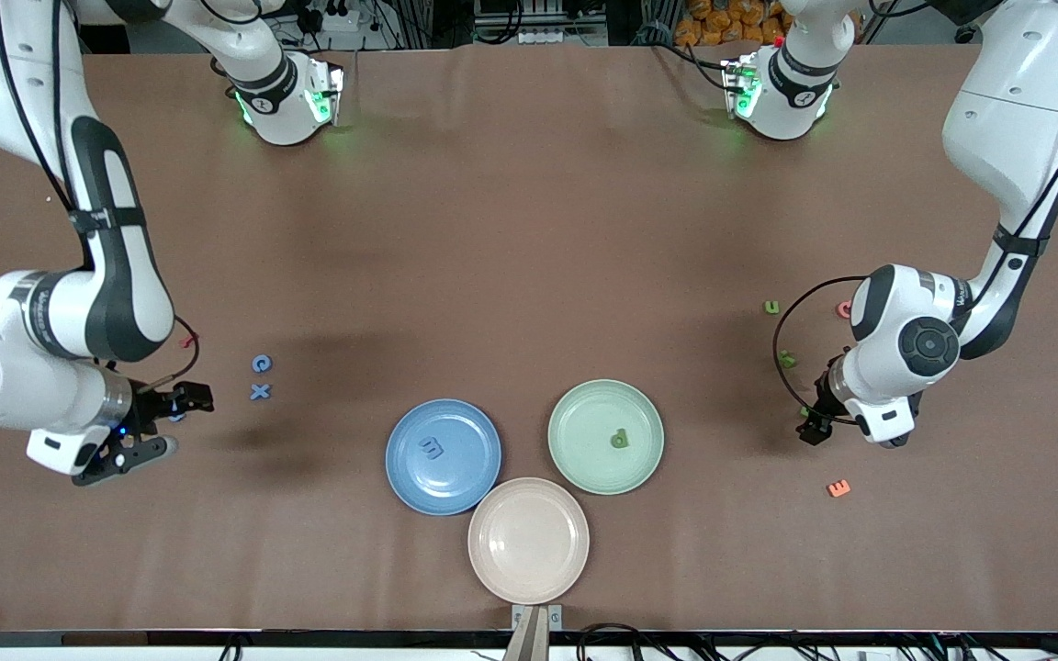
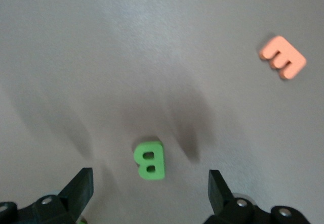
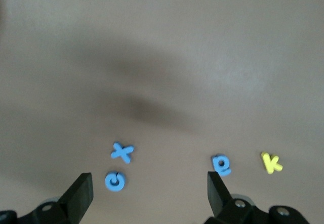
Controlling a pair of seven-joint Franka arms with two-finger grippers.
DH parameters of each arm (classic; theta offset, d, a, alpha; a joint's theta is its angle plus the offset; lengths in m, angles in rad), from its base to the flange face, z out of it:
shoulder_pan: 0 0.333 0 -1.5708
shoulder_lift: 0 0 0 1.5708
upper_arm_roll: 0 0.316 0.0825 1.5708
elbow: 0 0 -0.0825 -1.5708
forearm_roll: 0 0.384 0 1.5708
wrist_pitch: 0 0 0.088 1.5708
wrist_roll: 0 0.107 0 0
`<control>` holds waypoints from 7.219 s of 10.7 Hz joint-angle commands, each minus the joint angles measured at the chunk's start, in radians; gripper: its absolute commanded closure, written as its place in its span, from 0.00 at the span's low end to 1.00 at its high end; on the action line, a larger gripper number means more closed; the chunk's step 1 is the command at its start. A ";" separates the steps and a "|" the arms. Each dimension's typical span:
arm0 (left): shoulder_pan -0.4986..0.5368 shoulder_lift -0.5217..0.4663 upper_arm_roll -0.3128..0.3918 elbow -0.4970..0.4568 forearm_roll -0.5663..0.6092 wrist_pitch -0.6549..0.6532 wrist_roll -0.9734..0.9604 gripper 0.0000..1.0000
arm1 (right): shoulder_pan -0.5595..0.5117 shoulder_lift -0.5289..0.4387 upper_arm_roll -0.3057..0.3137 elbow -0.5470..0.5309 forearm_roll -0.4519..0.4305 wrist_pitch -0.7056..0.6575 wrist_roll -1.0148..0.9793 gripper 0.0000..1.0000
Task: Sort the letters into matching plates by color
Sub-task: 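Reach the left gripper to green B while the right gripper reaches blue c, then grasp green B with the left gripper while the right gripper grasps blue c, then carry B and c toward the green and blue plates with both grippers, then drop B on the green plate and c on the blue plate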
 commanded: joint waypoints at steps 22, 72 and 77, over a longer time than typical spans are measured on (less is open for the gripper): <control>-0.011 0.033 0.021 -0.021 0.079 0.066 -0.128 1.00 | 0.077 -0.119 0.013 -0.669 0.011 0.671 0.247 0.05; -0.066 -0.223 -0.113 -0.333 0.114 -0.010 0.420 0.00 | 0.477 0.227 0.017 0.167 0.033 0.319 0.684 0.00; 0.062 -0.310 -0.210 -0.487 0.116 0.005 0.550 0.00 | 0.413 0.218 0.013 0.167 0.027 0.310 0.568 0.00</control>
